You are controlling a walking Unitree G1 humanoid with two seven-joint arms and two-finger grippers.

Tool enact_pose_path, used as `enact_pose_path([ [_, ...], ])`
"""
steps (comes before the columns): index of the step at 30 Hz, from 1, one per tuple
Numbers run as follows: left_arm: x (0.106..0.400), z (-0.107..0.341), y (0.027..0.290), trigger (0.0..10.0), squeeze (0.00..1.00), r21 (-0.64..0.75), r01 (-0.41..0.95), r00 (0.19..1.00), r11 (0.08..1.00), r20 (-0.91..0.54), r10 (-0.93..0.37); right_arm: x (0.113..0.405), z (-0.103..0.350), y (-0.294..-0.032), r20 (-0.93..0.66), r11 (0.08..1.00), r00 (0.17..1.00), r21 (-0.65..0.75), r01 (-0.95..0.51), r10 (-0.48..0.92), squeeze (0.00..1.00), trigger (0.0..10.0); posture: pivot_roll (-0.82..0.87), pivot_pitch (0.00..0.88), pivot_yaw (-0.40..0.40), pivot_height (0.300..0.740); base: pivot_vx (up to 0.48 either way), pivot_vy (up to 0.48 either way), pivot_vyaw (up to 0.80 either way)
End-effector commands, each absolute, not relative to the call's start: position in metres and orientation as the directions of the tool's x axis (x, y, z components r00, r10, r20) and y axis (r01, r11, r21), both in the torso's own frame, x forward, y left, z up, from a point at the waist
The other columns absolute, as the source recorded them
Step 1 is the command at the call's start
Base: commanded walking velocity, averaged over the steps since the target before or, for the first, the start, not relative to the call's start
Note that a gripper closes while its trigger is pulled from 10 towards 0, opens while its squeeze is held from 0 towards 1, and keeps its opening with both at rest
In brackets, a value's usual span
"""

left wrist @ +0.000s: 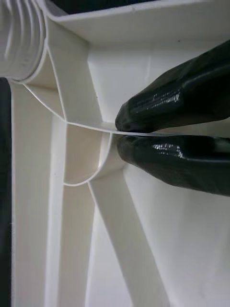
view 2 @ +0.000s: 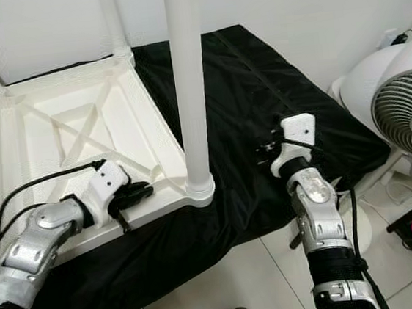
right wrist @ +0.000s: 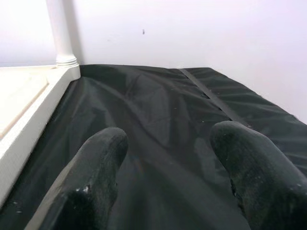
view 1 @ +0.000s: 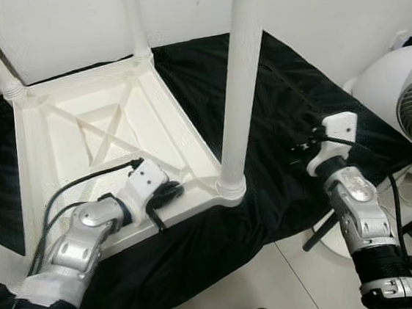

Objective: Building children table

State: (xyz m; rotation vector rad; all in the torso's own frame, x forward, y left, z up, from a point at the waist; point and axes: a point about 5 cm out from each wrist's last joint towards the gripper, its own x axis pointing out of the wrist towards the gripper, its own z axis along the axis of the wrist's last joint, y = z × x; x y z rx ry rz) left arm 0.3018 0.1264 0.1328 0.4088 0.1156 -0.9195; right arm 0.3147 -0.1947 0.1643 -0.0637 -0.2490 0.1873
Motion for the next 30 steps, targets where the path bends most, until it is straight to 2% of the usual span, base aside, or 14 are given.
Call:
enact_pose_path([
  [1,0.306,0.136,0.124,10.0,0.0,0.337,0.722,0.686,0.605,-0.229,-0.691,0.315,0.162,-0.192,0.231,0.98,0.953,-0.079,-0.183,0.197,0.0,10.0,-0.07,0.105,0.027,0.74,0.0,0.0,0.0],
  [3,0.306,0.137,0.121,10.0,0.0,0.339,0.724,0.682,0.601,-0.224,-0.696,0.315,0.162,-0.192,0.233,0.98,0.953,-0.079,-0.182,0.196,0.0,10.0,-0.07,0.105,0.027,0.74,0.0,0.0,0.0],
  [4,0.305,0.137,0.116,10.0,0.22,0.276,0.757,0.65,0.592,-0.225,-0.726,0.314,0.162,-0.193,0.234,0.981,0.953,-0.078,-0.178,0.191,0.0,10.0,-0.07,0.107,0.029,0.74,0.0,0.0,0.0],
  [6,0.305,0.137,0.115,10.0,0.22,0.261,0.765,0.642,0.589,-0.225,-0.733,0.314,0.162,-0.193,0.234,0.981,0.954,-0.078,-0.176,0.189,0.0,10.0,-0.07,0.107,0.029,0.74,0.0,0.0,0.0],
  [7,0.305,0.137,0.113,10.0,1.0,0.232,0.771,0.635,0.592,-0.222,-0.74,0.314,0.162,-0.193,0.234,0.982,0.954,-0.078,-0.175,0.188,0.0,10.0,-0.07,0.107,0.031,0.74,0.0,0.0,0.0],
  [12,0.308,0.145,0.109,10.0,1.0,0.296,0.744,0.661,0.599,-0.193,-0.726,0.314,0.16,-0.193,0.228,0.984,0.957,-0.071,-0.164,0.176,0.0,10.0,-0.08,0.109,0.031,0.74,0.0,0.0,0.0],
  [13,0.309,0.147,0.111,10.0,0.0,0.291,0.744,0.662,0.602,-0.195,-0.724,0.314,0.159,-0.194,0.221,0.986,0.962,-0.069,-0.15,0.161,0.0,10.0,-0.08,0.109,0.033,0.74,0.0,0.0,0.0],
  [20,0.317,0.167,0.122,10.0,0.0,0.228,0.672,0.739,0.705,-0.138,-0.659,0.311,0.153,-0.204,0.17,0.994,0.981,-0.085,-0.075,0.089,0.0,10.0,-0.08,0.107,0.044,0.74,0.0,0.0,0.0],
  [21,0.318,0.174,0.126,10.0,0.0,0.213,0.638,0.768,0.74,-0.11,-0.63,0.308,0.152,-0.205,0.169,0.994,0.981,-0.07,-0.08,0.091,0.07,10.0,-0.08,0.106,0.05,0.74,0.0,0.0,0.0],
  [22,0.318,0.174,0.126,10.0,0.0,0.213,0.638,0.768,0.74,-0.11,-0.63,0.308,0.152,-0.205,0.169,0.994,0.981,-0.07,-0.08,0.091,0.07,10.0,-0.08,0.106,0.05,0.74,0.0,0.0,0.0],
  [23,0.318,0.18,0.128,10.0,0.0,0.203,0.612,0.789,0.764,-0.09,-0.608,0.304,0.151,-0.205,0.17,0.995,0.981,-0.054,-0.088,0.096,0.58,10.0,-0.08,0.105,0.048,0.74,0.0,0.0,0.0],
  [24,0.317,0.186,0.13,10.0,0.0,0.179,0.6,0.797,0.779,-0.058,-0.601,0.299,0.15,-0.204,0.171,0.992,0.977,-0.03,-0.123,0.126,1.0,10.0,-0.07,0.106,0.046,0.74,0.0,0.0,0.0],
  [28,0.313,0.191,0.132,10.0,0.0,0.158,0.585,0.807,0.796,-0.013,-0.59,0.29,0.15,-0.204,0.169,0.982,0.967,-0.033,-0.188,0.191,1.0,10.0,-0.08,0.105,0.043,0.74,0.0,0.0,0.0],
  [30,0.31,0.191,0.134,10.0,0.0,0.137,0.581,0.81,0.803,0.002,-0.586,0.281,0.15,-0.206,0.156,0.962,0.949,-0.051,-0.27,0.274,1.0,10.0,-0.08,0.105,0.043,0.74,0.0,0.0,0.0],
])
